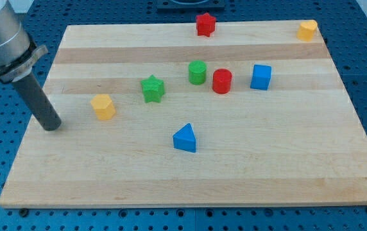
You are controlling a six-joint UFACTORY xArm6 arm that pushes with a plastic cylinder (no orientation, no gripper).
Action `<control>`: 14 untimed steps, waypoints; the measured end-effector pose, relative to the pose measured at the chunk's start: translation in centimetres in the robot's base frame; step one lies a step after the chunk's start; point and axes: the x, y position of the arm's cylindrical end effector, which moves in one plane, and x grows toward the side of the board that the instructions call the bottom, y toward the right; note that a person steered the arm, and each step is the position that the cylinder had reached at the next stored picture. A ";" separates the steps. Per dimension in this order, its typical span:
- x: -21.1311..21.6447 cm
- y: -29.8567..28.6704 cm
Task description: Push yellow hexagon to the bottom of the red circle
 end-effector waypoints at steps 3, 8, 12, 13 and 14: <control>0.1 4.5; 3.2 7.4; 1.8 5.7; 1.8 7.8; 1.8 10.0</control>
